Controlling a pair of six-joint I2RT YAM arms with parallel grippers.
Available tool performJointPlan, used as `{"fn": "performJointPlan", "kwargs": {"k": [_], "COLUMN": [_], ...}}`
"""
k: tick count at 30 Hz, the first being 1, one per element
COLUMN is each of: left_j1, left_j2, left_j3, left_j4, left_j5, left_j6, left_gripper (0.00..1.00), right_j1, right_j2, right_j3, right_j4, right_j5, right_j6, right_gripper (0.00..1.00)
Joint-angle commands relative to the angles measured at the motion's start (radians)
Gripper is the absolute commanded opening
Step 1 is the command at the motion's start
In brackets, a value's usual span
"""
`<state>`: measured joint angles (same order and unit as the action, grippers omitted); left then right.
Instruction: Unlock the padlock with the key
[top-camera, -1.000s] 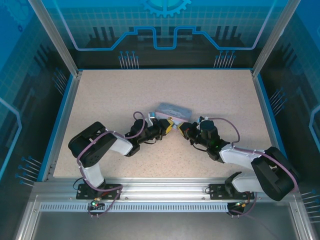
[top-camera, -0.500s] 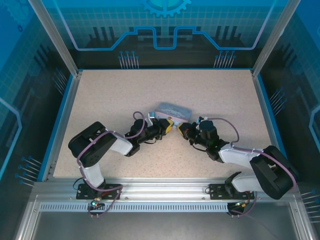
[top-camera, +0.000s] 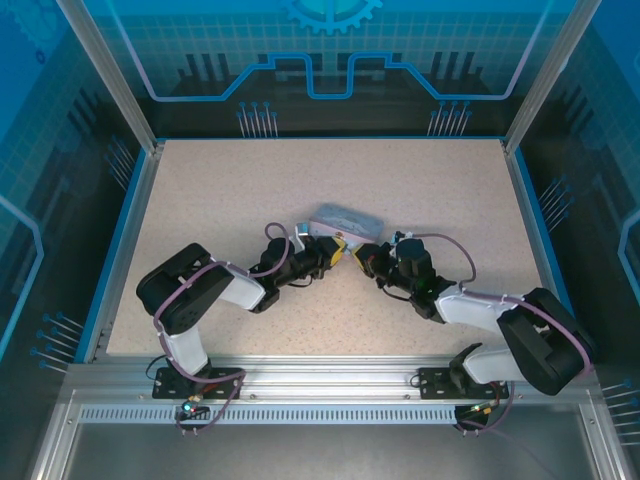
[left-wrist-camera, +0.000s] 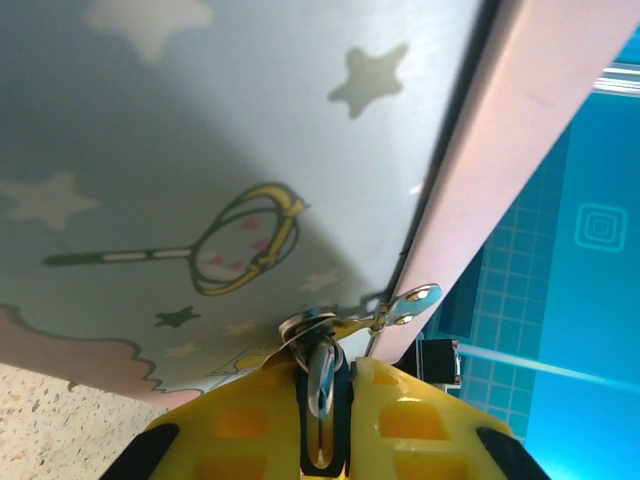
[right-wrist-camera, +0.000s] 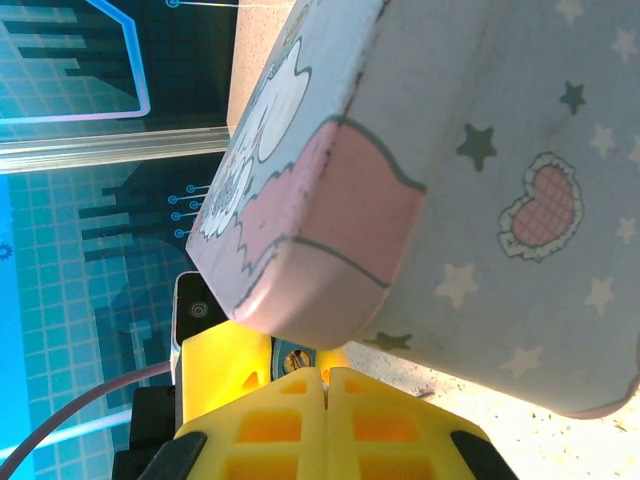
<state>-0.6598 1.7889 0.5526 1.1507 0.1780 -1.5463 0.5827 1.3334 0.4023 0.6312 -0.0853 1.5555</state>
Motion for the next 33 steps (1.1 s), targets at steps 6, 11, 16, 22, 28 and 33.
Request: {"fn": "performJointPlan", "kwargs": {"k": [6,11,16,22,28,33], "left_j1": [-0.001,-0.002,-0.002,-0.005,-0.011,-0.016], "left_j2": [-0.005,-0.007,-0.008,-0.003,0.001,0.008], "left_j3": [-0.002,-0.009,-0.016,-0.017,-0.013,-0.01], "left_j4": [0.071,0.07,0.071,0.073,0.084,0.108], "left_j5": [0.011,0.013,0.017,0.02,0.021,0.007], "left_j6": [-0.01,-0.012,-0.01,-0.012,-0.014,-0.023], "left_gripper": [0.0,0.0,0.0,0.0,0.0,0.0], "right_j1": [0.011,0.005,0.006,0.01,0.015,0.019], "right_j2": [0.065,0.148,0.18,0.187,0.226,0.259], "right_j3": [0.039,0.057,0.083,0.113,0.127,0.102], "right_j4": [0.05,0.147,0.17,0.186,0.238,0.287], "right_j5": [-0.011,-0.068,-0.09,-0.105,-0.128,-0.106], "right_j6": [-0.022,-0.072,-0.124,-0.166,-0.148,-0.074], "right_gripper": [0.0,0.0,0.0,0.0,0.0,0.0]}}
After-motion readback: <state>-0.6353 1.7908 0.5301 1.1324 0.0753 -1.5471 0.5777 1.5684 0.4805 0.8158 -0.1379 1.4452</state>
